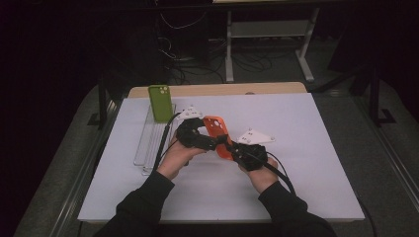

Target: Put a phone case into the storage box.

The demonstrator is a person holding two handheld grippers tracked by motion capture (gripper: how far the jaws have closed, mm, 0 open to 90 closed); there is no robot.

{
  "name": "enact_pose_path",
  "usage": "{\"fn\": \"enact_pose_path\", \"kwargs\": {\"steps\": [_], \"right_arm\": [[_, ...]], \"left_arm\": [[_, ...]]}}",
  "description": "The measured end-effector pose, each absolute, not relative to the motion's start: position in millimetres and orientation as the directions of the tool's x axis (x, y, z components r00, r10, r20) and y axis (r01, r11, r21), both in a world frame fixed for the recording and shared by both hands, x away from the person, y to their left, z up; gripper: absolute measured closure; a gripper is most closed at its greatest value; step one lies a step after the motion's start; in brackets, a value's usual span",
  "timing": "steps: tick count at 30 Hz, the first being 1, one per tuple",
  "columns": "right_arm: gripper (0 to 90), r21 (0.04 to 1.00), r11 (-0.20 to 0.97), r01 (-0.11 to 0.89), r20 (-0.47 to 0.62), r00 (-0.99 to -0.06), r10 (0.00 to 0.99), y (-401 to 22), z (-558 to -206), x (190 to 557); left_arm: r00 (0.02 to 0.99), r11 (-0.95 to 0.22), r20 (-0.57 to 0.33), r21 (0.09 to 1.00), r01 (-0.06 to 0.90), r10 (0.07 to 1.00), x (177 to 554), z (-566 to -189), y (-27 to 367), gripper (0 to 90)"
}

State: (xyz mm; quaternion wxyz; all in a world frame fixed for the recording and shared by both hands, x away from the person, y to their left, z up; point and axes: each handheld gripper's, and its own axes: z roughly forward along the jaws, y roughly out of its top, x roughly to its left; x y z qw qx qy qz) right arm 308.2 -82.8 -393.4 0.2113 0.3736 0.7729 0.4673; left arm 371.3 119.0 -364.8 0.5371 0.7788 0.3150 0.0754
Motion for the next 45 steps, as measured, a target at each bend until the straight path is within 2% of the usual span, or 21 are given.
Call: {"fn": "enact_pose_path", "kwargs": {"steps": [9, 14, 23, 35, 38, 42, 45], "right_arm": [[81.9, 0.874, 0.292, 0.388, 0.026, -0.638, 0.769, -75.7, -397.5, 306.6], [81.7, 0.87, 0.312, 0.382, 0.012, -0.649, 0.761, -72.1, -400.6, 305.7], [81.0, 0.861, 0.328, 0.388, 0.009, -0.657, 0.754, -67.3, -405.5, 304.7], [78.3, 0.861, 0.333, 0.384, 0.001, -0.657, 0.754, -67.3, -405.6, 304.2], [73.8, 0.862, 0.344, 0.373, -0.008, -0.668, 0.744, -68.3, -405.3, 303.8], [57.2, 0.877, 0.328, 0.35, 0.008, -0.694, 0.719, -75.6, -402.4, 304.0], [50.4, 0.88, 0.305, 0.364, 0.052, -0.713, 0.699, -86.1, -399.5, 305.6]], "left_arm": [[0.786, -0.227, -0.222, 0.881, 0.415, 0.577, 372.2, -366.1, 118.7, 0.0], [0.775, -0.194, -0.258, 0.879, 0.437, 0.576, 371.9, -366.3, 118.4, 0.0], [0.767, -0.164, -0.259, 0.89, 0.426, 0.588, 371.0, -366.0, 124.2, 13.4], [0.781, -0.17, -0.23, 0.904, 0.393, 0.58, 368.1, -365.3, 122.5, 15.6], [0.78, -0.174, -0.227, 0.903, 0.393, 0.583, 368.1, -365.2, 122.3, 16.0], [0.777, -0.183, -0.217, 0.902, 0.391, 0.591, 368.6, -365.2, 123.6, 16.1], [0.764, -0.167, -0.237, 0.897, 0.409, 0.6, 367.8, -364.7, 124.8, 16.1]]}}
